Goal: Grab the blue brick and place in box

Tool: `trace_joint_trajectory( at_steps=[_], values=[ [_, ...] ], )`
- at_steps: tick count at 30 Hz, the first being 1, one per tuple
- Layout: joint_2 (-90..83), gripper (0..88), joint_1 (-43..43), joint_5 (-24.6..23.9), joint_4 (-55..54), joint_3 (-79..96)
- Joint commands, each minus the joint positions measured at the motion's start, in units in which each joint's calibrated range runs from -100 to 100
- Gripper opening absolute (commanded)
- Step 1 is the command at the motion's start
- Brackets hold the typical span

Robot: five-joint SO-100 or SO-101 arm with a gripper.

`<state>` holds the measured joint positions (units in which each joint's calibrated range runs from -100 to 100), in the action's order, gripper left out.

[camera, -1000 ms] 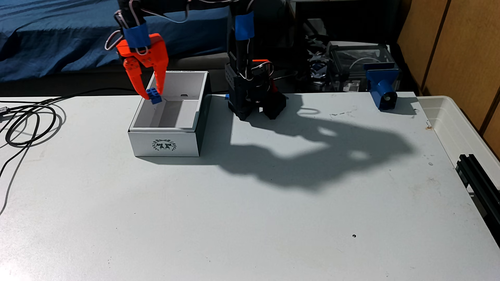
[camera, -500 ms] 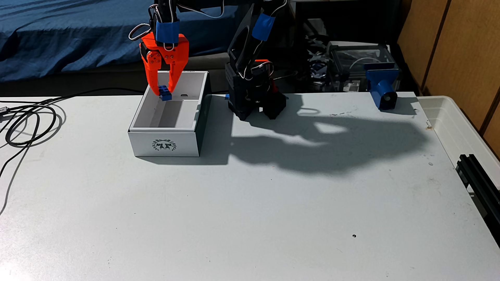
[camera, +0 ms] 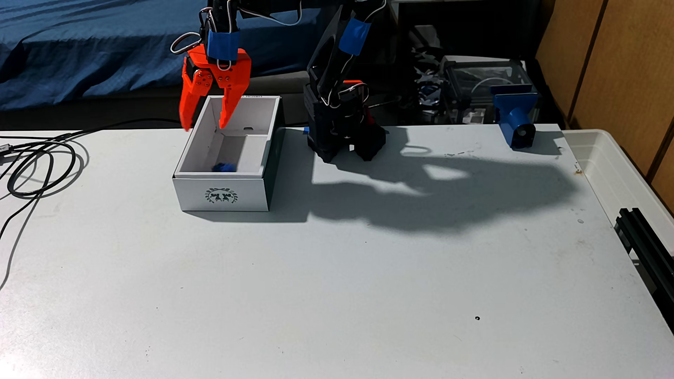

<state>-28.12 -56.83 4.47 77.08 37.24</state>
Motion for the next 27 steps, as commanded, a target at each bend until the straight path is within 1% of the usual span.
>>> trace_joint_trajectory(
  at_steps=[1,4,6,9,13,17,22,27],
  values=[
    [-1.68,25.1,-0.31,0.29,-0.34,0.65],
    [-1.77,18.6,1.48,-0.29,-0.94,0.83],
    [-2.19,13.4,5.41,-1.19,-2.15,-0.24],
    [-2.70,8.6,12.25,-4.50,-5.17,-0.95],
    [-2.70,7.0,22.50,-8.55,-13.01,-0.24],
    [-2.78,6.9,30.53,-12.34,-22.23,1.72],
    [-2.87,7.7,38.40,-13.92,-32.83,4.56],
    [-2.87,7.9,43.08,-14.71,-45.15,10.68]
  ],
)
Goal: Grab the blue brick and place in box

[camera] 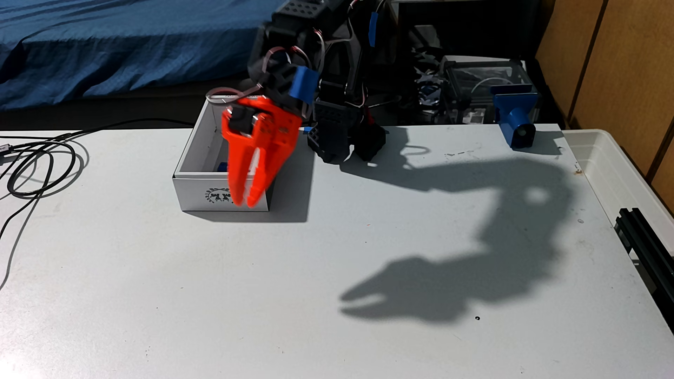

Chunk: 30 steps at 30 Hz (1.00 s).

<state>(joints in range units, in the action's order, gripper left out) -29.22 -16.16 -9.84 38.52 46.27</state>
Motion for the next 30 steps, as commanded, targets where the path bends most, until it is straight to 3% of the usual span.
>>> trace_joint_trajectory(
  at_steps=[1,11,24,30],
  values=[
    [-1.86,7.9,3.31,-0.44,-8.83,2.80],
    [-6.17,7.9,12.15,-1.34,-13.57,11.50],
    [-44.90,7.8,20.92,-1.18,-13.05,40.78],
    [-57.16,7.4,20.17,1.55,-4.00,49.30]
  ],
)
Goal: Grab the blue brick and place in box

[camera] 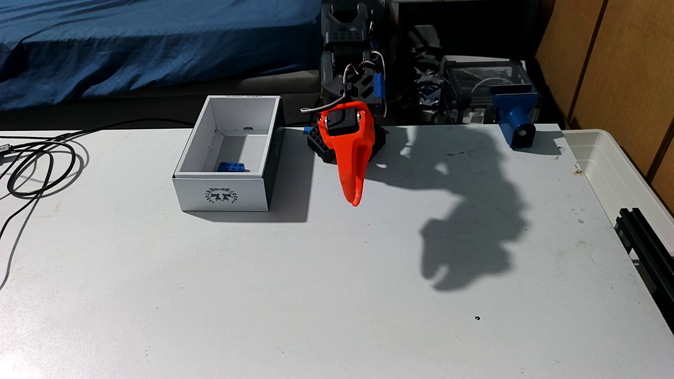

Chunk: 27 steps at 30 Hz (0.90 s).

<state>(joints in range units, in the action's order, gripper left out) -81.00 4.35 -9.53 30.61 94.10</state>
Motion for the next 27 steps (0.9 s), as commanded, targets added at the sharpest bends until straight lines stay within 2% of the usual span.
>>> trace_joint_trajectory(
  at_steps=[1,10,19,27],
  values=[
    [-7.16,7.4,-0.71,1.61,6.05,2.00],
    [-19.00,7.1,-0.27,2.19,25.70,2.09],
    [-19.00,7.0,-0.27,4.03,34.32,1.46],
    [-19.00,7.0,-0.57,3.71,34.40,1.29]
  ],
)
